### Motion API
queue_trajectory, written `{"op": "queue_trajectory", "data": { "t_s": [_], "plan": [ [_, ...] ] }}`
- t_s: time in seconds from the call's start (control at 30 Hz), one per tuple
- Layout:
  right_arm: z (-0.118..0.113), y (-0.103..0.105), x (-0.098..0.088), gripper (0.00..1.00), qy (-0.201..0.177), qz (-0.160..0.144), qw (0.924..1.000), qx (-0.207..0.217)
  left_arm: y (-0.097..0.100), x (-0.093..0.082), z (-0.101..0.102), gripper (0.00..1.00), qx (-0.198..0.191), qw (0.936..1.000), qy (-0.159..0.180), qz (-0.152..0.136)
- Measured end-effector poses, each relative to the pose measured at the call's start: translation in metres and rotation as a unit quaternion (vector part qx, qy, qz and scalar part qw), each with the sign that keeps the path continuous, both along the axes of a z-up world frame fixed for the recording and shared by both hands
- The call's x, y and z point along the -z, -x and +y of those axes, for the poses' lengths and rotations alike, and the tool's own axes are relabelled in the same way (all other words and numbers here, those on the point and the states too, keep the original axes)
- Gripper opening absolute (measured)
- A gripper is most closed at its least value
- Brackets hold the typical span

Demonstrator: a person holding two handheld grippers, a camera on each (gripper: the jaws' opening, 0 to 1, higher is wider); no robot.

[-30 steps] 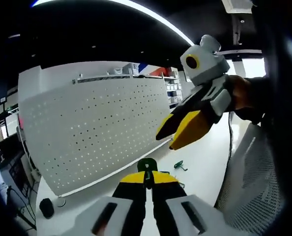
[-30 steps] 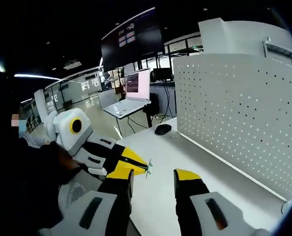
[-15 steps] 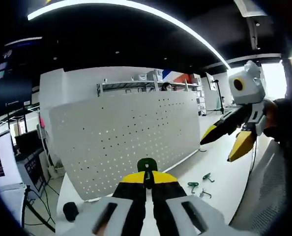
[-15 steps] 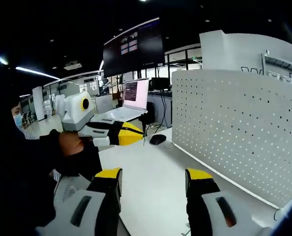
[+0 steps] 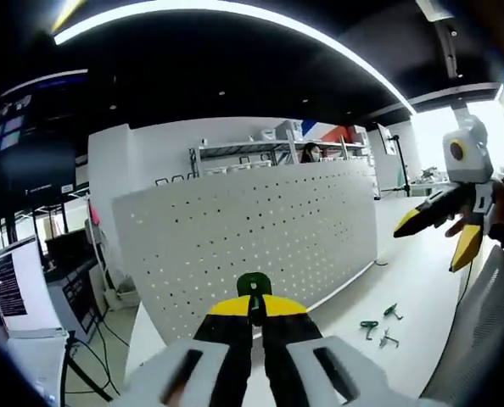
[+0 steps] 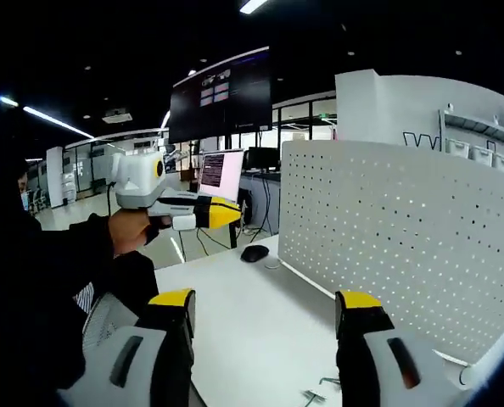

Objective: Insert the hook assembly into the mounting plate slot until the hook locks in place.

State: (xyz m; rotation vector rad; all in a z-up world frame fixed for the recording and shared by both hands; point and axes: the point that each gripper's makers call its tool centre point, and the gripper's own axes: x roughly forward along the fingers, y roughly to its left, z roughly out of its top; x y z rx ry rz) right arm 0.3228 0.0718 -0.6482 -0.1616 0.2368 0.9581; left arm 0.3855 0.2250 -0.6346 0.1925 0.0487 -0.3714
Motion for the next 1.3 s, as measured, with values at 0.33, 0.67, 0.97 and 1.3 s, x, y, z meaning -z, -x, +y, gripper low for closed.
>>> {"op": "queue_trajectory", "data": {
  "t_s": [0.33,0.67,0.97,1.3],
  "plan": [
    [-0.005,-0.003,-0.003,0.68,-0.002,-0.009,0.9999,0.006,-0.026,-0.028,0.018,0.03,-0.030,0.9990,0.000,-0.032],
    [-0.007,-0.005,-0.007,0.68,-0.009,-0.012,0.9998,0.012,-0.062,-0.055,0.039,0.03,-0.064,0.9957,0.009,-0.066],
    [-0.009,-0.010,-0.005,0.68,-0.007,-0.006,0.9998,0.017,-0.097,-0.069,0.051,0.03,-0.087,0.9925,0.015,-0.085],
    [-0.007,-0.020,-0.001,0.68,-0.005,0.003,0.9997,0.022,-0.137,-0.079,0.075,0.03,-0.117,0.9886,0.010,-0.095]
  ]
}}
